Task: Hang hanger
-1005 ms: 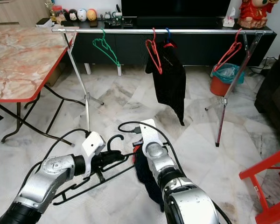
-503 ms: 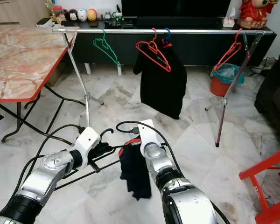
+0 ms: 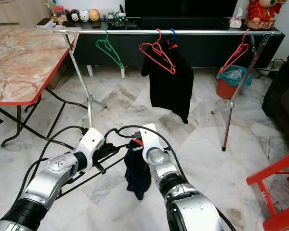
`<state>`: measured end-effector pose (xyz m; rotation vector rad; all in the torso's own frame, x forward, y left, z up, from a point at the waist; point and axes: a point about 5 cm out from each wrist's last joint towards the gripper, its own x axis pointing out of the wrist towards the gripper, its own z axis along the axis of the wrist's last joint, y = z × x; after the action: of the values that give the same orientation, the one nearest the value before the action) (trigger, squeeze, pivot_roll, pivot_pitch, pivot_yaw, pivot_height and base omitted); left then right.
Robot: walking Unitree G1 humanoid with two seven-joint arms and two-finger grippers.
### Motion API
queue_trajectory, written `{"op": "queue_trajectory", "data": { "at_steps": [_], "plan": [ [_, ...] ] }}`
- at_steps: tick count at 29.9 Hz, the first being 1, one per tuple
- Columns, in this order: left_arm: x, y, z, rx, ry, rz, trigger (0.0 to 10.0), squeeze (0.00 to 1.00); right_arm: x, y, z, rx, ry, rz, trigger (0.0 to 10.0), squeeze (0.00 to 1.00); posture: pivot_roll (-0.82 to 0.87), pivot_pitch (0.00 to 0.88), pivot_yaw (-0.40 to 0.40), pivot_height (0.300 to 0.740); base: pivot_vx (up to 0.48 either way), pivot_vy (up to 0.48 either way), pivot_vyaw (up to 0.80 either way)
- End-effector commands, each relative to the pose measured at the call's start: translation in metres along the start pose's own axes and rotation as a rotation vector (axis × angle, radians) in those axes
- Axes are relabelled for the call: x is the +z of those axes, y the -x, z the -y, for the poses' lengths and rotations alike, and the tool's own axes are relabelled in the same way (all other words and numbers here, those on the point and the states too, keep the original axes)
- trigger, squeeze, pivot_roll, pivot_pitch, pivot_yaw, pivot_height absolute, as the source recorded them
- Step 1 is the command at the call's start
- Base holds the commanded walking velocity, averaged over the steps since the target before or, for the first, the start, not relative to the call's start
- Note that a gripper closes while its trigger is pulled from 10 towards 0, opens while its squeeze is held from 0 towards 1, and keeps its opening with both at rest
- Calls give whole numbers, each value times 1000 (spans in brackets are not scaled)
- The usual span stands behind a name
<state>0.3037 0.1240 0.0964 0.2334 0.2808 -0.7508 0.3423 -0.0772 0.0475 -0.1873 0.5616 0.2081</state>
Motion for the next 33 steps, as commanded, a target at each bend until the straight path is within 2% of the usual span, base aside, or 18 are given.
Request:
{"op": "queue_trajectory", "data": {
  "at_steps": [1, 5, 11, 17, 23, 25, 33],
  "plan": [
    [4, 2, 1, -27, 11, 29, 10000, 0, 7, 0, -1, 7, 0, 34, 10000, 0, 95, 0, 4, 740, 0, 0, 0],
    [1, 7, 10, -119, 17, 16, 10000, 0, 8, 0, 6, -21, -7, 37, 10000, 0, 97, 0, 3, 740, 0, 0, 0],
    [-5, 15, 15, -201, 5, -15, 10000, 0, 9, 0, 20, -56, -9, 37, 10000, 0, 97, 0, 4, 740, 0, 0, 0],
    [-1, 14, 17, -216, 13, 1, 10000, 0, 10, 0, 22, -56, -8, 39, 10000, 0, 95, 0, 4, 740, 0, 0, 0],
    [1, 3, 13, -119, 5, 1, 10000, 0, 11, 0, 12, -21, -7, 40, 10000, 0, 95, 0, 4, 740, 0, 0, 0],
    [0, -1, 7, -44, 2, -10, 10000, 0, 11, 0, 7, -7, -9, 41, 10000, 0, 93, 0, 6, 740, 0, 0, 0],
    [-2, -2, -4, 48, -28, -47, 10000, 0, 10, 0, 3, -12, -15, 36, 10000, 0, 92, 0, 8, 740, 0, 0, 0]
  ]
}}
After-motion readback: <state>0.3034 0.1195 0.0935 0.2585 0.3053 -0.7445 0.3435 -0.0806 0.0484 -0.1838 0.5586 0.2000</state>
